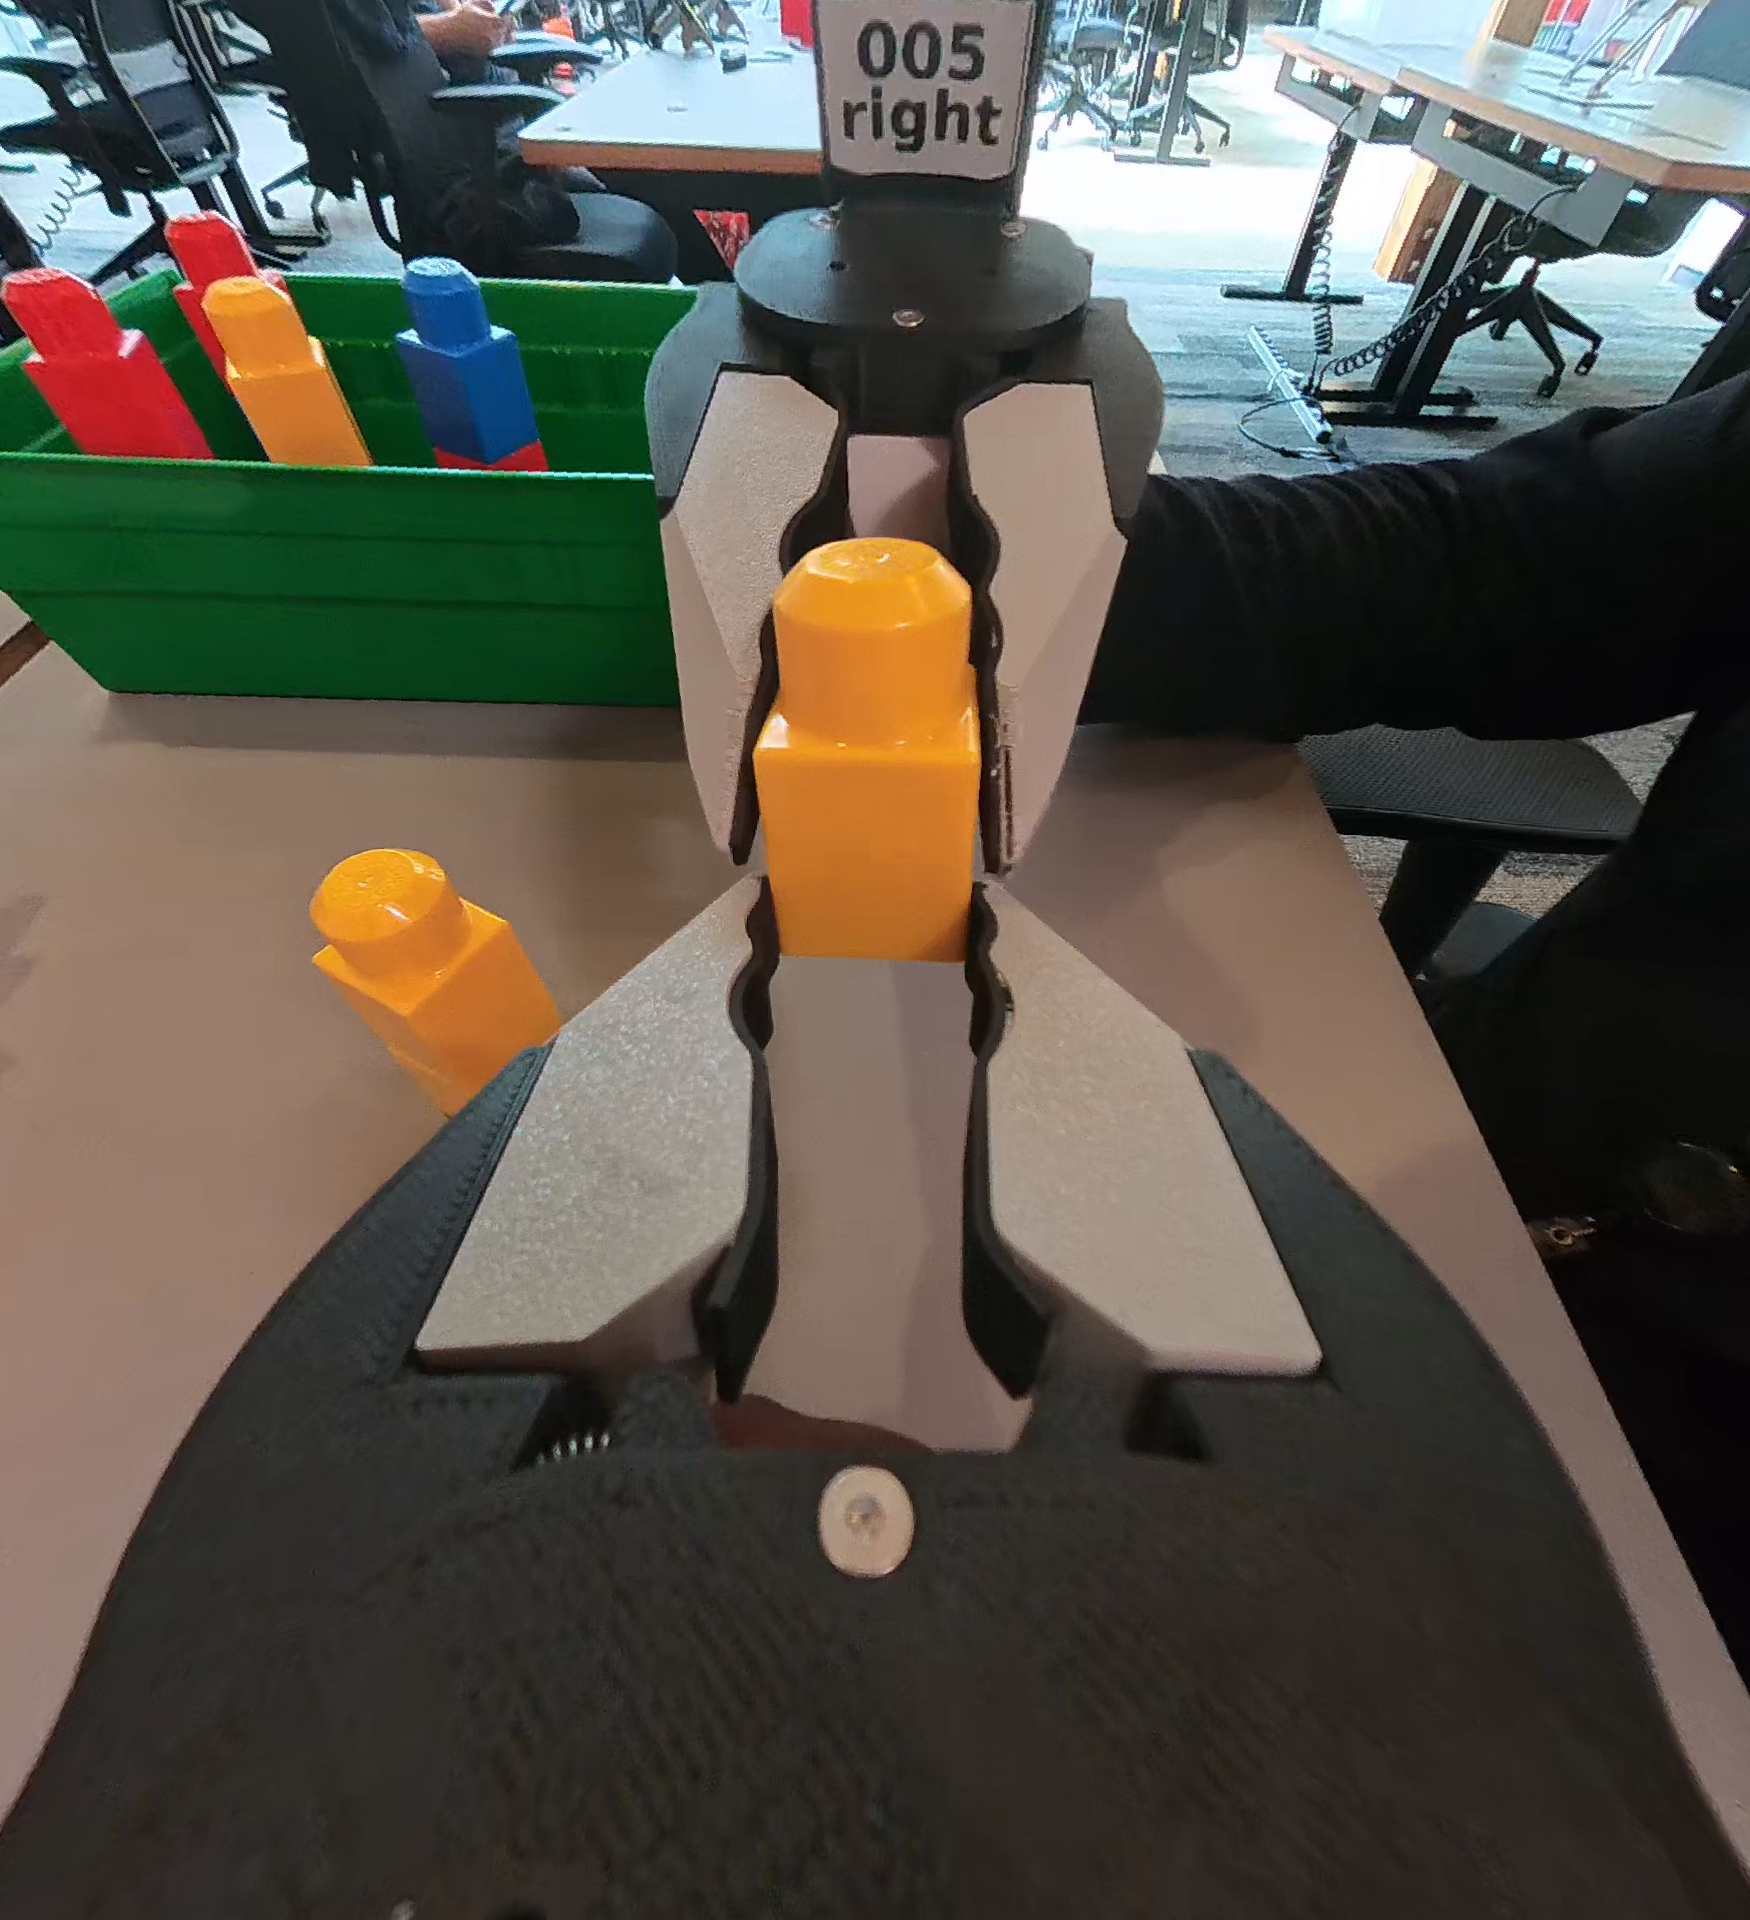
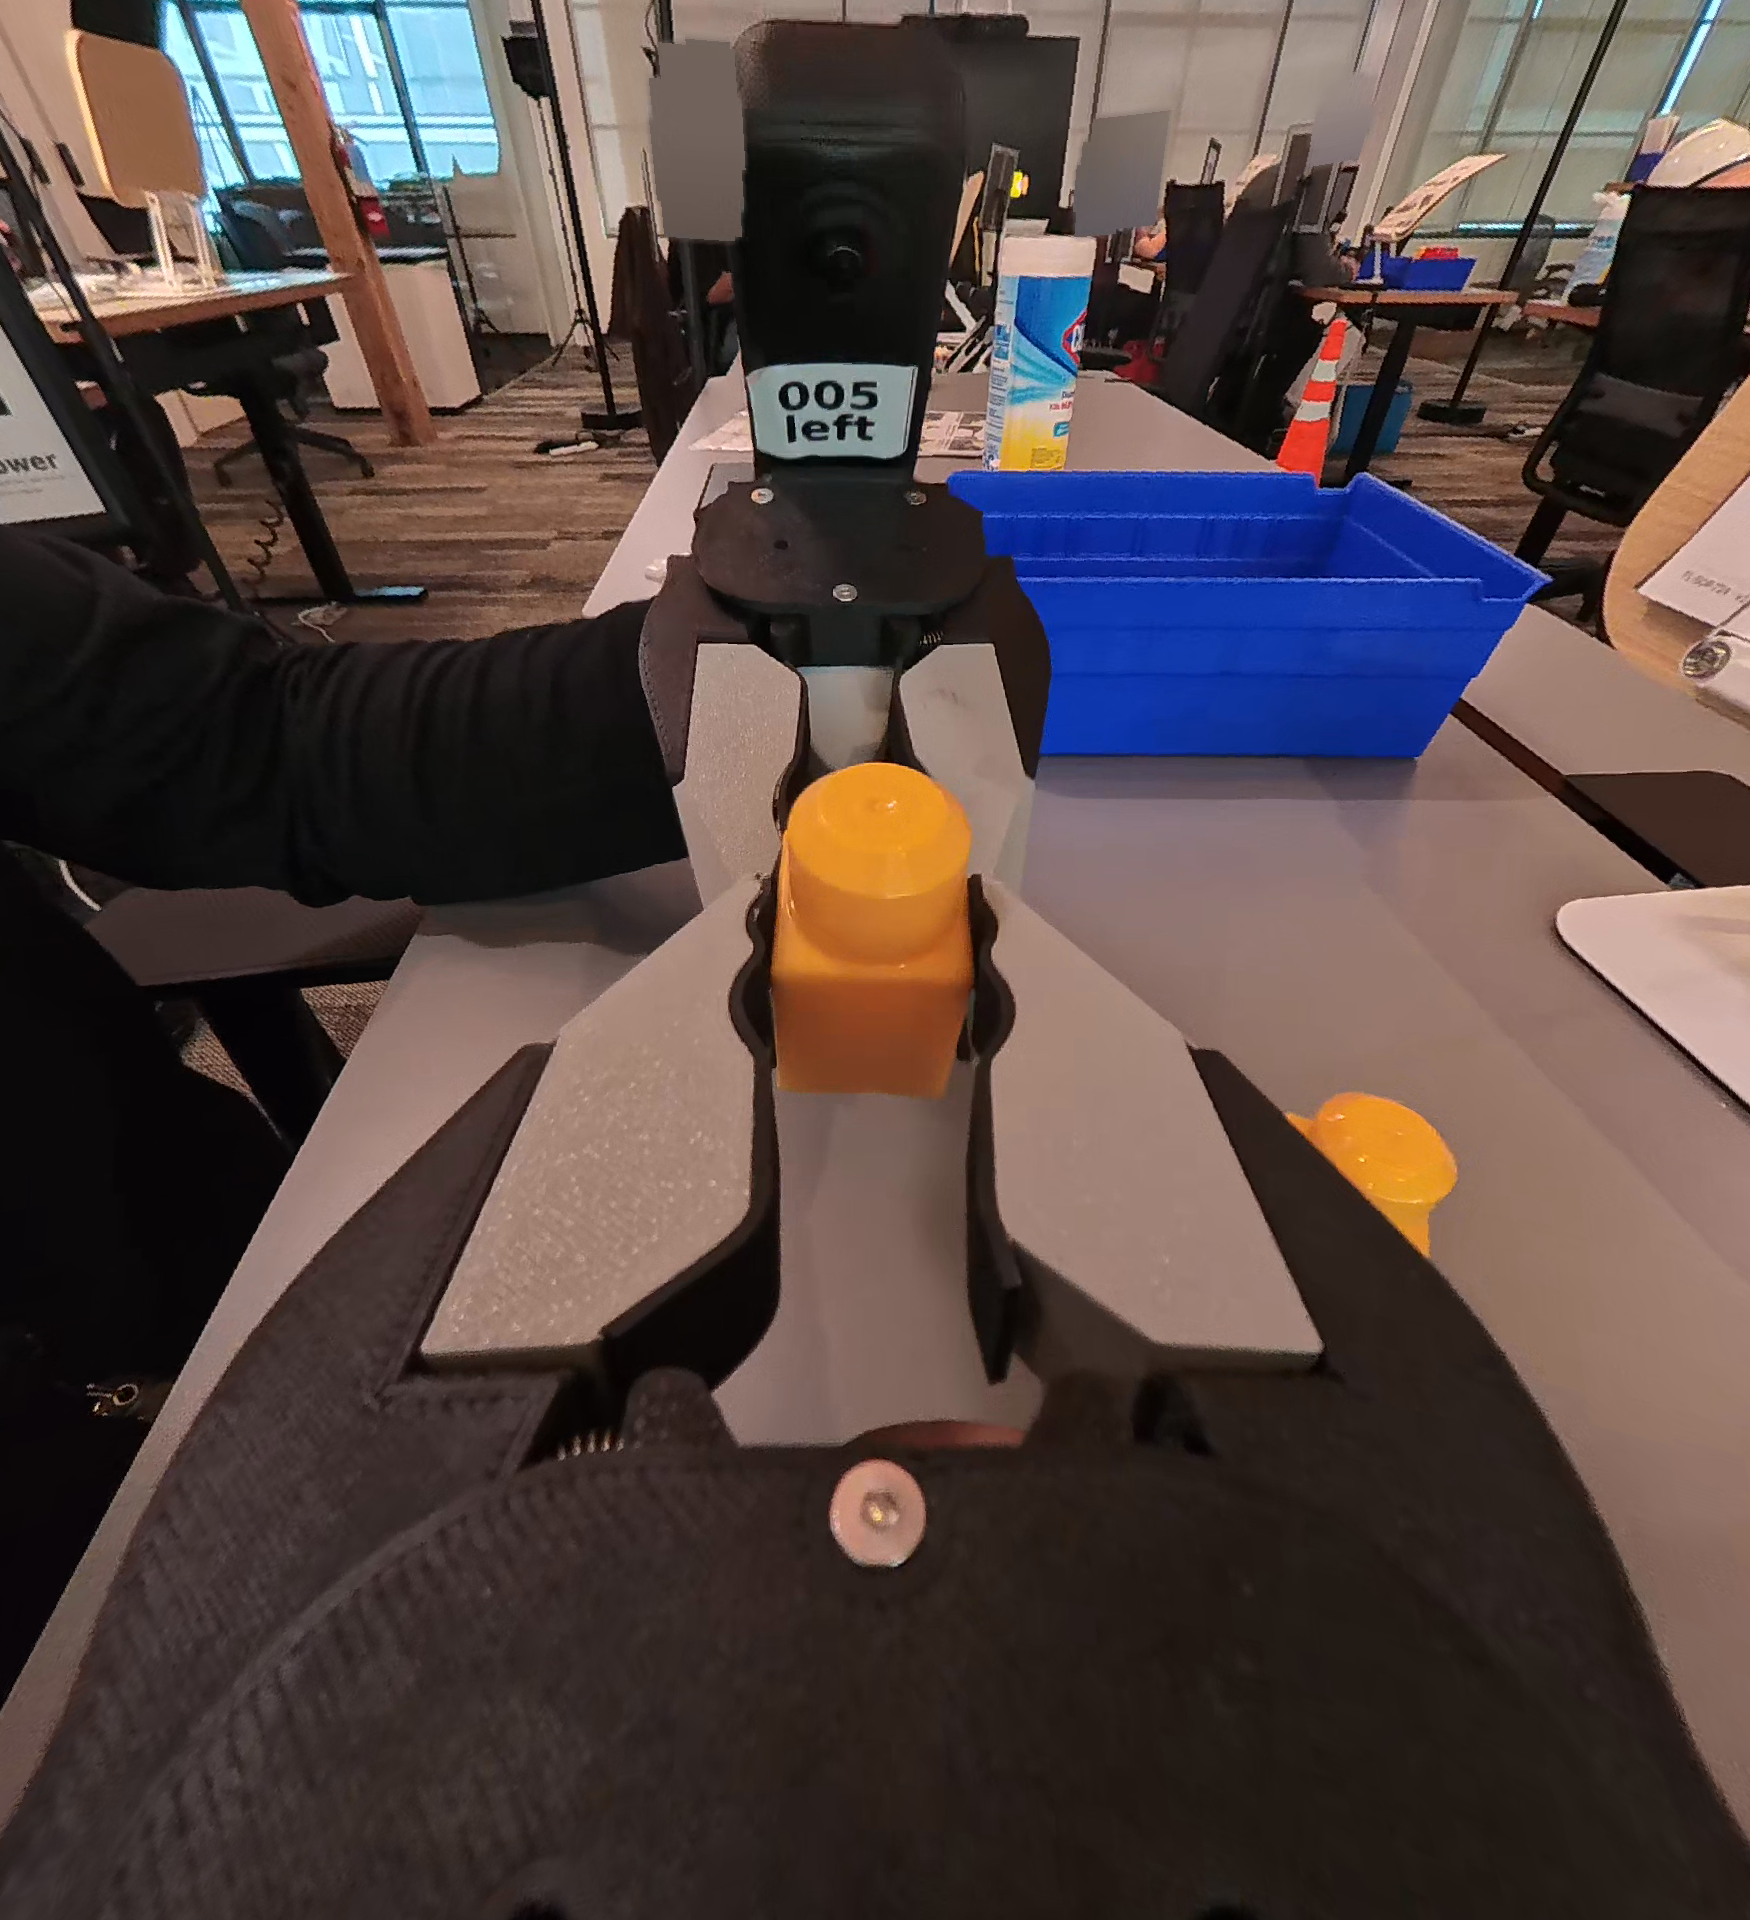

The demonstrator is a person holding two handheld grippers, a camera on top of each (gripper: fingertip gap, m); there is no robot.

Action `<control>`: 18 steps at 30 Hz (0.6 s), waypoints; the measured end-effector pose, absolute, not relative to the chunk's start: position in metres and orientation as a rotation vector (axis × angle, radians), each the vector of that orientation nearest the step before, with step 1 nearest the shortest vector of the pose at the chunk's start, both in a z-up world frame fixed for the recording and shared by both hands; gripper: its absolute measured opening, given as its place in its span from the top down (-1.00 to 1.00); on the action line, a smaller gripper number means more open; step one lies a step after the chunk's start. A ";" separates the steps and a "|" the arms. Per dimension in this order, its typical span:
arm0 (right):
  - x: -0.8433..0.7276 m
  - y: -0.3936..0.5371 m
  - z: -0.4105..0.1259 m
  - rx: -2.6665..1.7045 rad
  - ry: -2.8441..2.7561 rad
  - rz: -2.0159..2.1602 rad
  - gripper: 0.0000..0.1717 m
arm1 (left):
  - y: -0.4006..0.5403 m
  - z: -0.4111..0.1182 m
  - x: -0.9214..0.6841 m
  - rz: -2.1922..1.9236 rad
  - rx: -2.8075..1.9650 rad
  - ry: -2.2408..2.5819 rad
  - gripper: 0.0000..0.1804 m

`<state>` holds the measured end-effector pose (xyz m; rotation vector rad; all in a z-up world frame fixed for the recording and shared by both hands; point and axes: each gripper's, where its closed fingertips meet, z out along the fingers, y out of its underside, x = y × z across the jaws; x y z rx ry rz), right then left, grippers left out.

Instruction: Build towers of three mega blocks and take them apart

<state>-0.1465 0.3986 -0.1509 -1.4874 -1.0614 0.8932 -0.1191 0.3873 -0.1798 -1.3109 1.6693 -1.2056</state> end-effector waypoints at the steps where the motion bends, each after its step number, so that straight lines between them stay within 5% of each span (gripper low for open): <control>1: -0.145 0.400 -0.149 -1.486 -1.046 0.894 0.62 | 0.389 -0.177 -0.119 -1.210 -1.311 1.649 0.62; 15: -0.090 0.430 -0.115 -1.451 -0.772 0.852 0.61 | 0.491 -0.246 -0.101 -1.030 -1.516 1.721 0.32; 18: -0.086 0.433 -0.119 -1.466 -0.769 0.844 0.61 | 0.496 -0.272 -0.097 -0.990 -1.587 1.839 0.43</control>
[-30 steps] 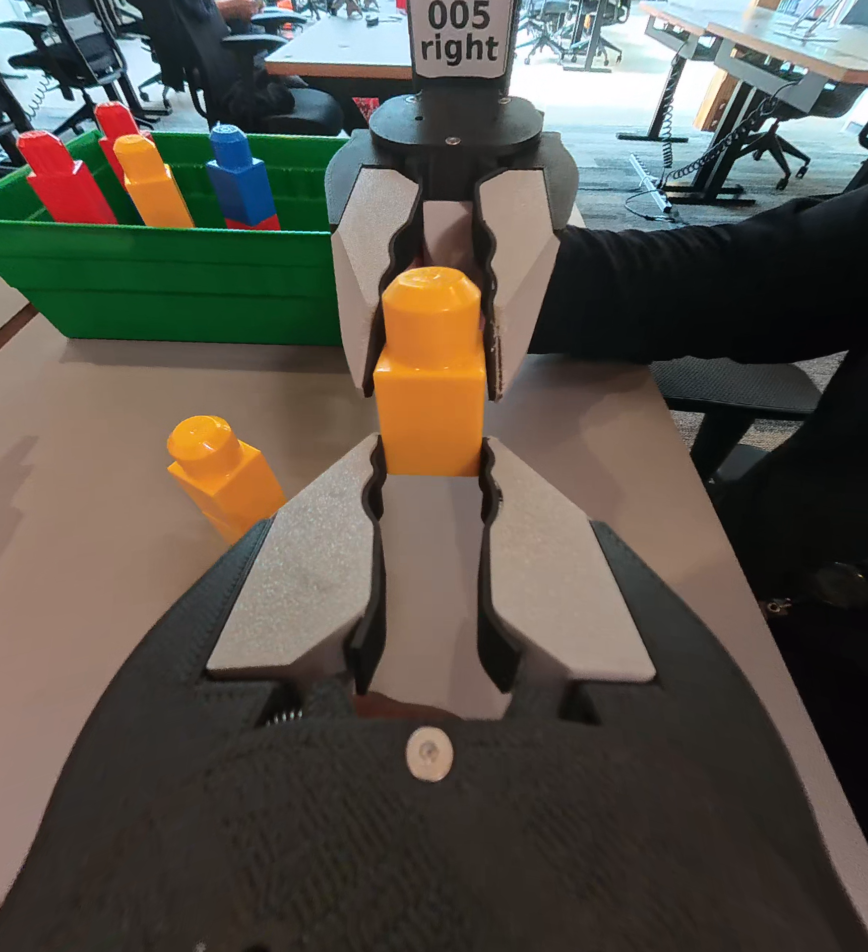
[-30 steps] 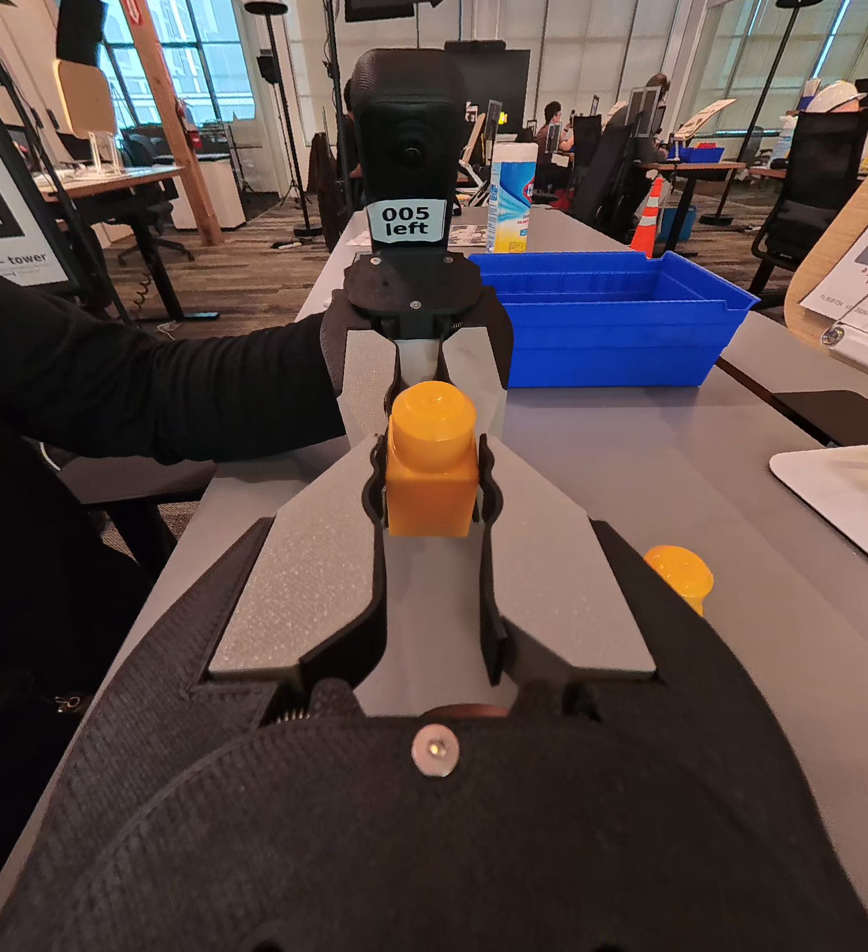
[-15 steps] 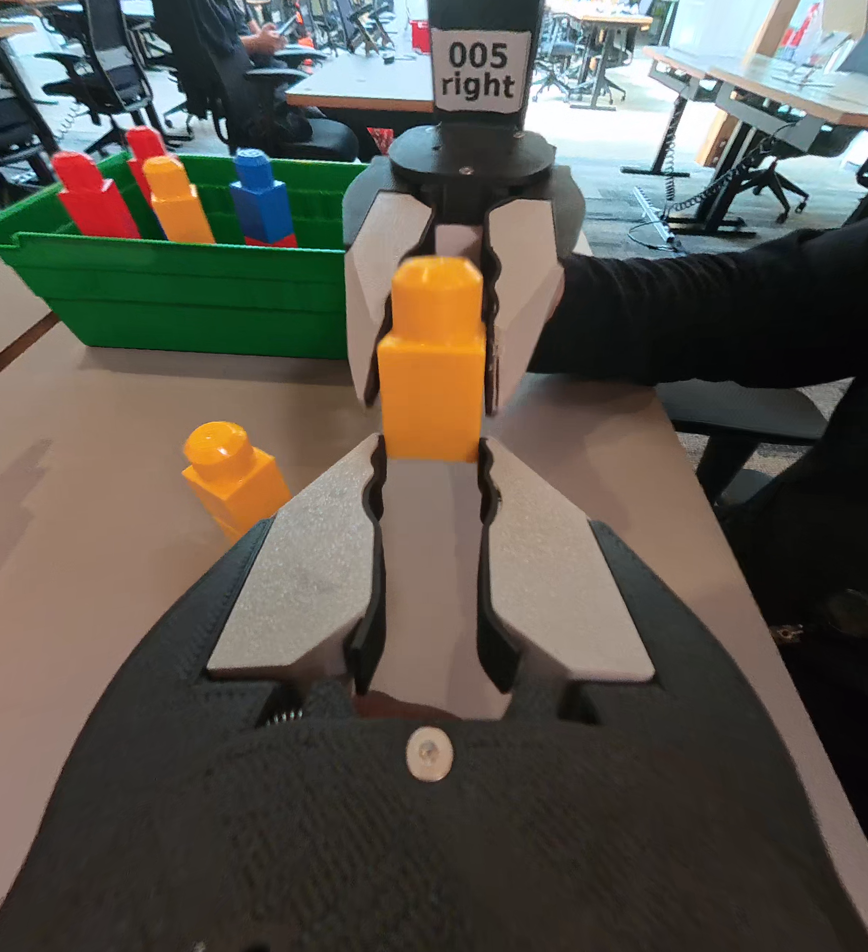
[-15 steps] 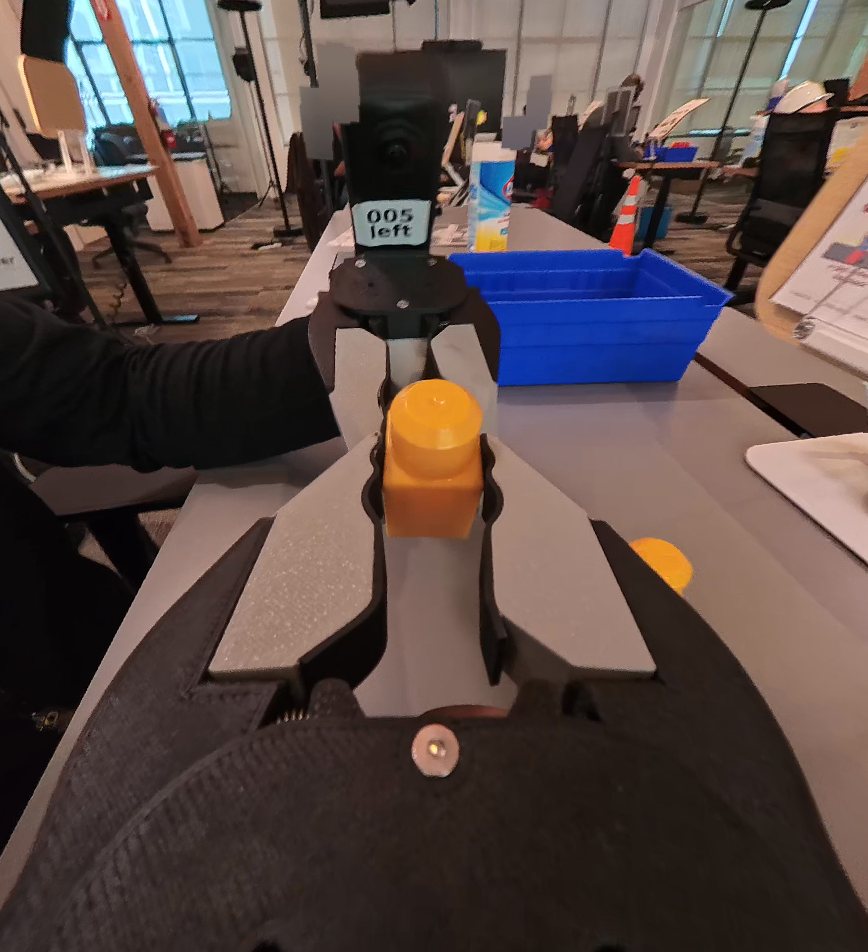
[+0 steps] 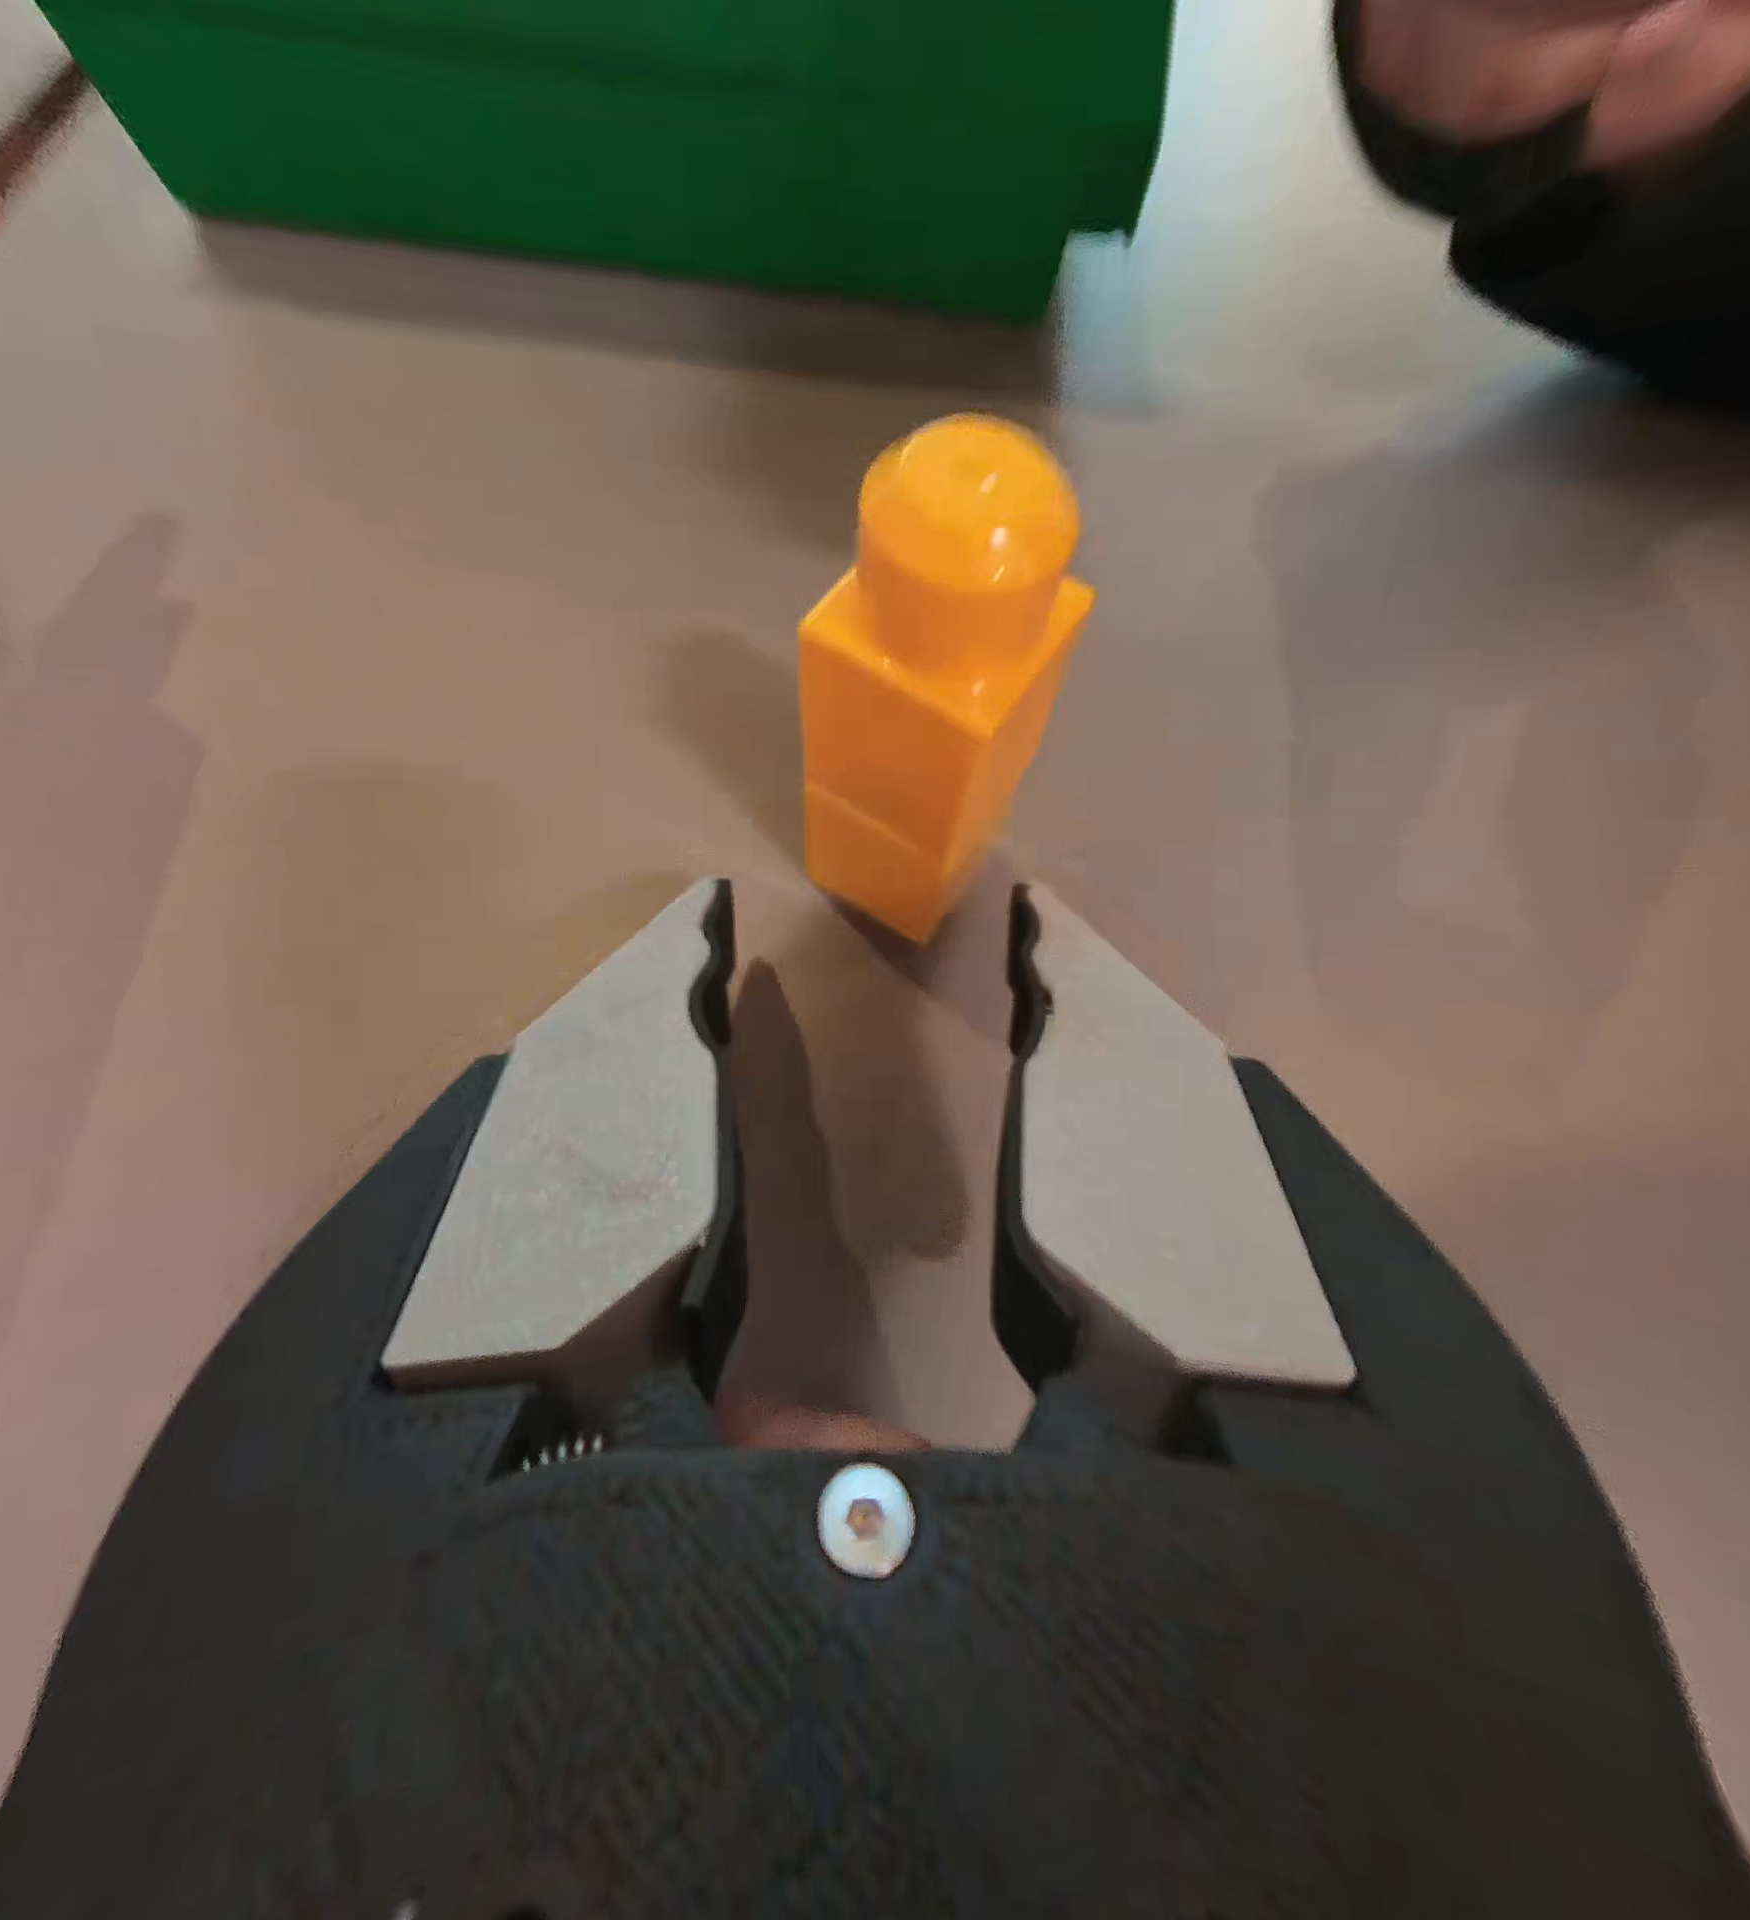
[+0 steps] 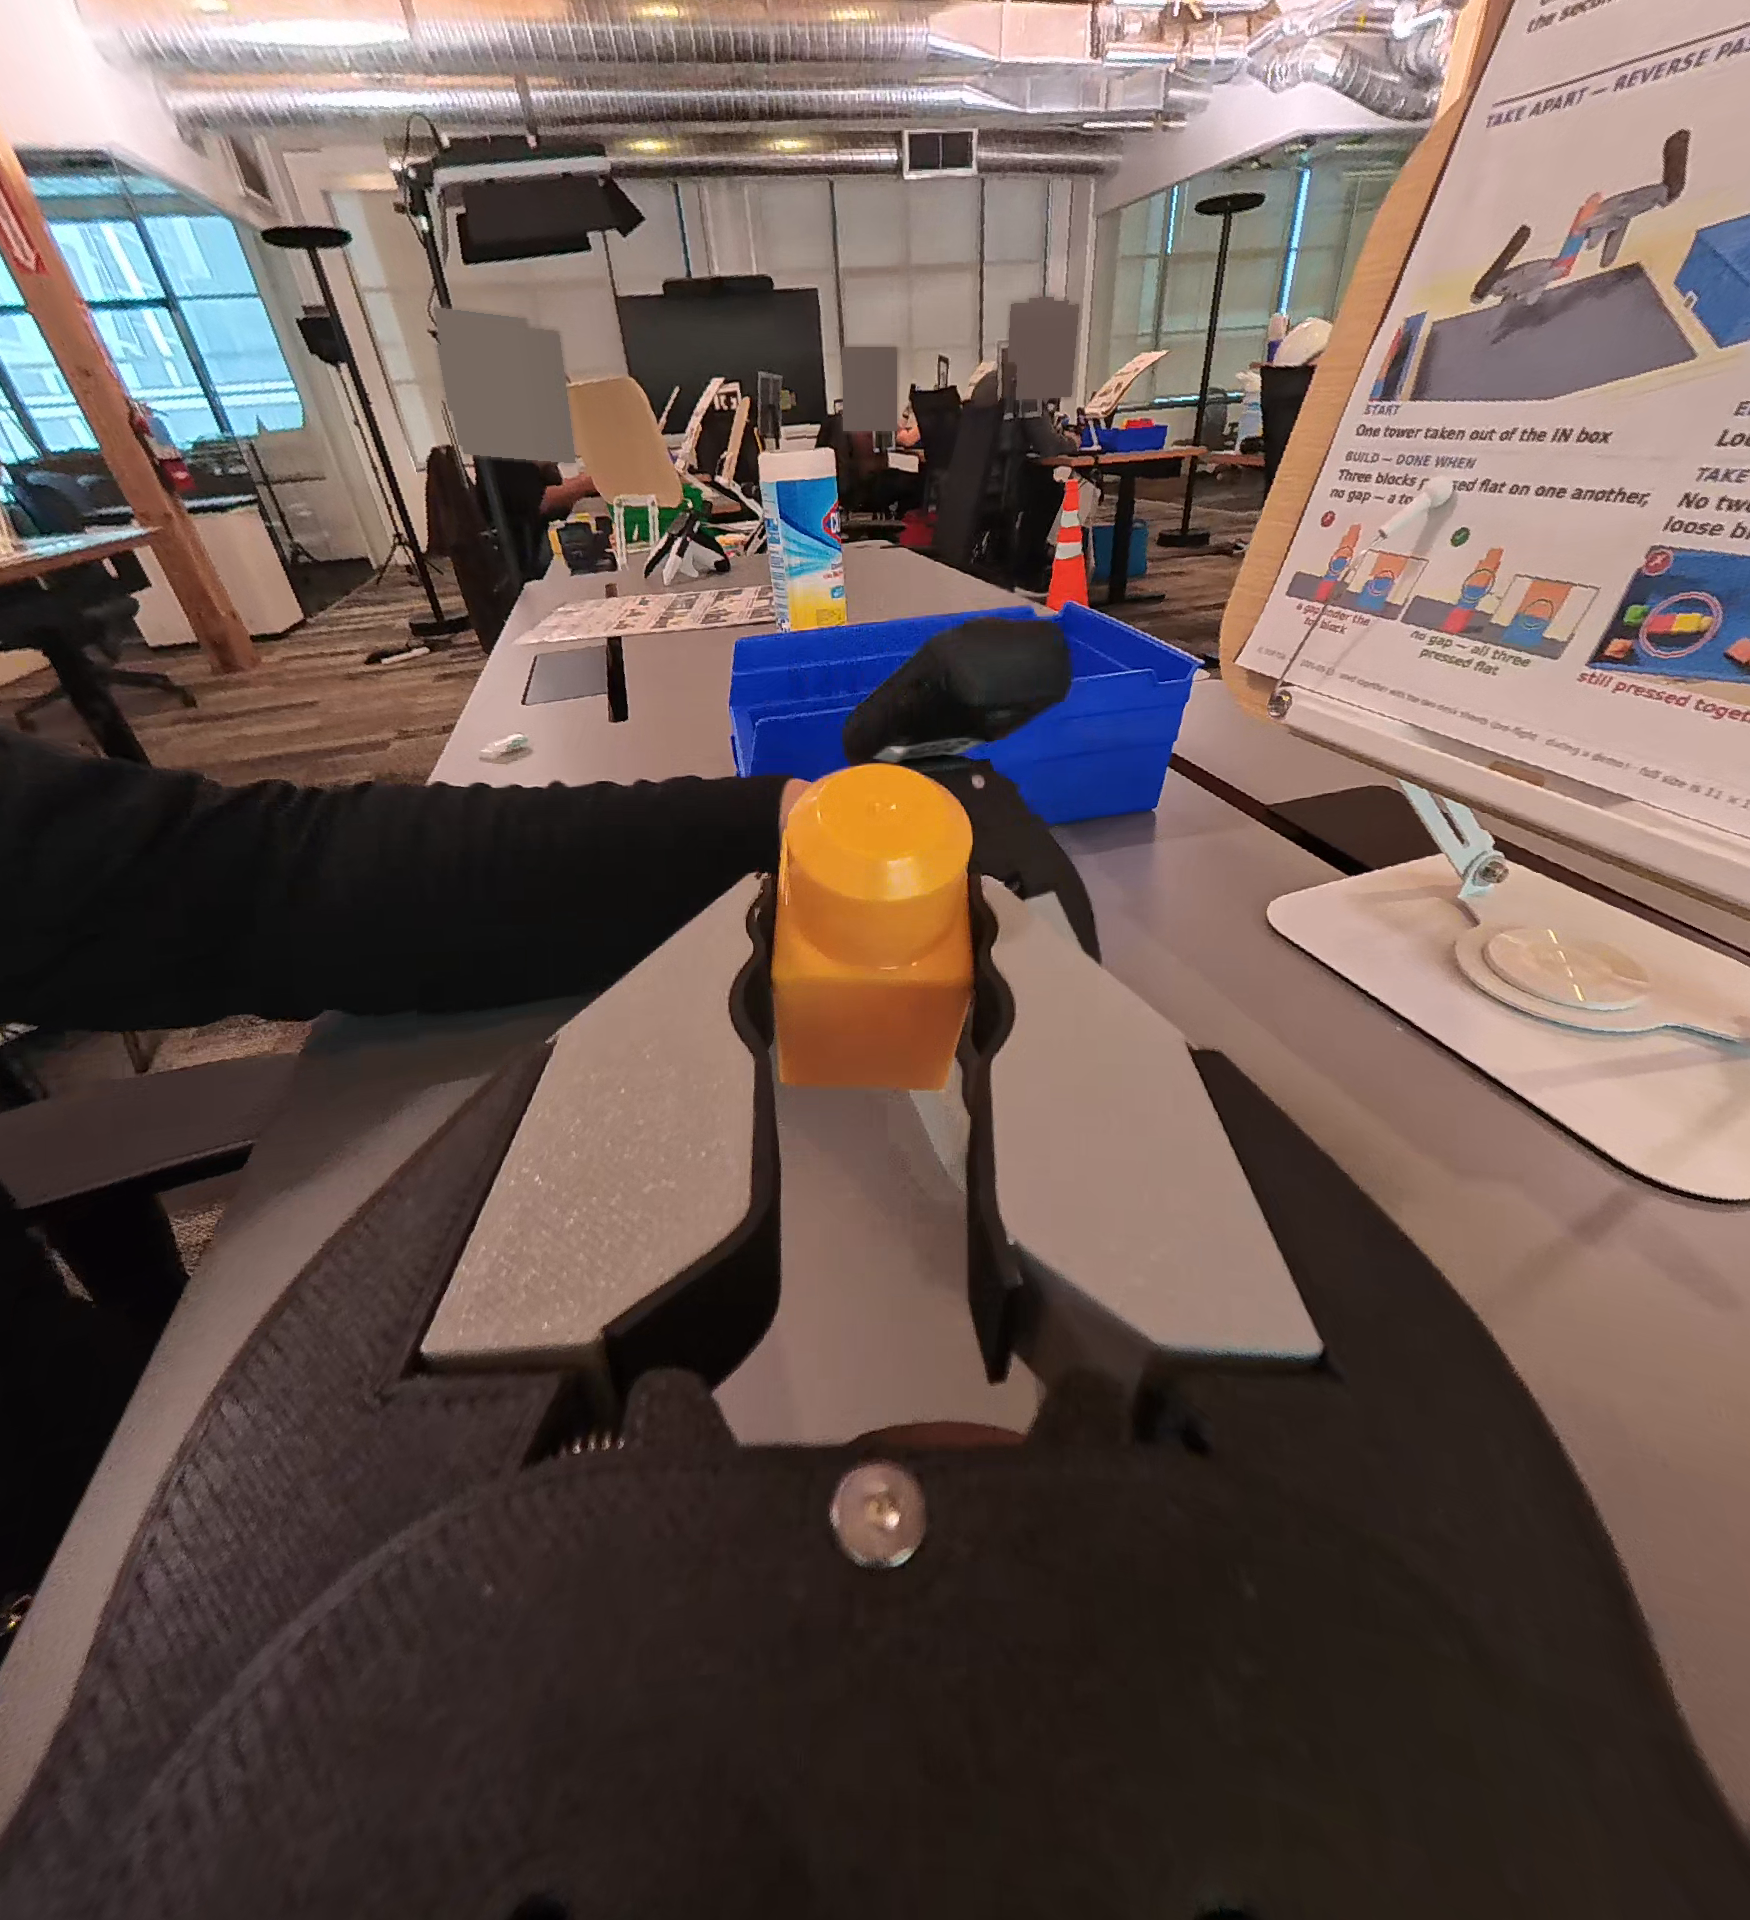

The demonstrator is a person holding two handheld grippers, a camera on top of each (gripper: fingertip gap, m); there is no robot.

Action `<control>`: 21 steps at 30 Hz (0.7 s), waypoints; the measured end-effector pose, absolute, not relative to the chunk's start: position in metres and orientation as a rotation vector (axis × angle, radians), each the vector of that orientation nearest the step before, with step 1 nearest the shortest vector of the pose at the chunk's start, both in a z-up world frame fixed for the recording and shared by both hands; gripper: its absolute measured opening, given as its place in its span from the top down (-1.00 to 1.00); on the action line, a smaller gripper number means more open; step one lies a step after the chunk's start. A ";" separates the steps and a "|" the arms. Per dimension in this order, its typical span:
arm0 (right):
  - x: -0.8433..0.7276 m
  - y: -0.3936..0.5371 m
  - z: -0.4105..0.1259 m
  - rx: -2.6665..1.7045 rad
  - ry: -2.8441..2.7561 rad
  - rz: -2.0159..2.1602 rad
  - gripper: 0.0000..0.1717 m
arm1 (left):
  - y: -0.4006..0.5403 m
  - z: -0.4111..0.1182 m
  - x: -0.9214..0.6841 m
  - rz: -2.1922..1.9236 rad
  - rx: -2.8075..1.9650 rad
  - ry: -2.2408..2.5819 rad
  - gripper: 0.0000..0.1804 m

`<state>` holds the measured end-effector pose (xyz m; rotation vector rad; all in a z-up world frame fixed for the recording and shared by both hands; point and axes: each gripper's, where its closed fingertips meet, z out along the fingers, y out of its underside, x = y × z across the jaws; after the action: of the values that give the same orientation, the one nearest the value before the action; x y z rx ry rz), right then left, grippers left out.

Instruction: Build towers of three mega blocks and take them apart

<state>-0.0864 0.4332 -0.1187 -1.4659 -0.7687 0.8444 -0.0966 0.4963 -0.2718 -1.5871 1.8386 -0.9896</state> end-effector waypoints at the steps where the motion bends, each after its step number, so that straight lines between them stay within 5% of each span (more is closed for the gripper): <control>1: -0.085 0.434 -0.119 -1.470 -0.765 0.843 0.61 | 0.493 -0.277 -0.099 -0.993 -1.614 1.874 0.51; 17: -0.083 0.433 -0.119 -1.476 -0.775 0.849 0.61 | 0.447 -0.266 -0.104 -1.023 -1.450 2.000 0.67; 21: -0.082 0.435 -0.127 -1.505 -0.789 0.843 0.61 | 0.473 -0.274 -0.099 -0.861 -1.565 1.910 0.42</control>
<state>-0.0821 0.4355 -0.1270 -1.5048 -0.7893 0.8432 -0.0992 0.4732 -0.2742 -1.5649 1.9103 -0.8611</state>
